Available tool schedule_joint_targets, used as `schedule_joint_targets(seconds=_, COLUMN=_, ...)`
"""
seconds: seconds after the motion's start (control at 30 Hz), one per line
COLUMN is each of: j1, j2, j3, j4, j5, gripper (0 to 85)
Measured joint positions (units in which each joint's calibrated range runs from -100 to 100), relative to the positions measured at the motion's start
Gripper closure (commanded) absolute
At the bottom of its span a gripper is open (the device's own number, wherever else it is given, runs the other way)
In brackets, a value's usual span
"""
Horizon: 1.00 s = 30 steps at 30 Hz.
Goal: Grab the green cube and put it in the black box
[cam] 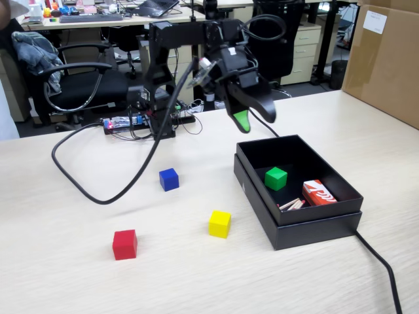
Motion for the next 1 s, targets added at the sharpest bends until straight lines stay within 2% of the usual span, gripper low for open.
schedule_joint_targets(seconds=0.23, j1=-5.7, j2=-34.7, j3=-39.6, j4=10.5, j5=-0.1, gripper=36.7)
schedule_joint_targets(seconds=0.4, j1=-7.0, j2=-48.2, j3=-55.5, j4=18.2, j5=-1.6, gripper=33.5)
schedule_joint_targets(seconds=0.7, j1=-7.5, j2=-57.5, j3=-69.5, j4=20.6, j5=-1.6, gripper=34.6)
schedule_joint_targets(seconds=1.0, j1=-9.6, j2=-59.3, j3=-85.0, j4=35.7, j5=-1.8, gripper=33.3)
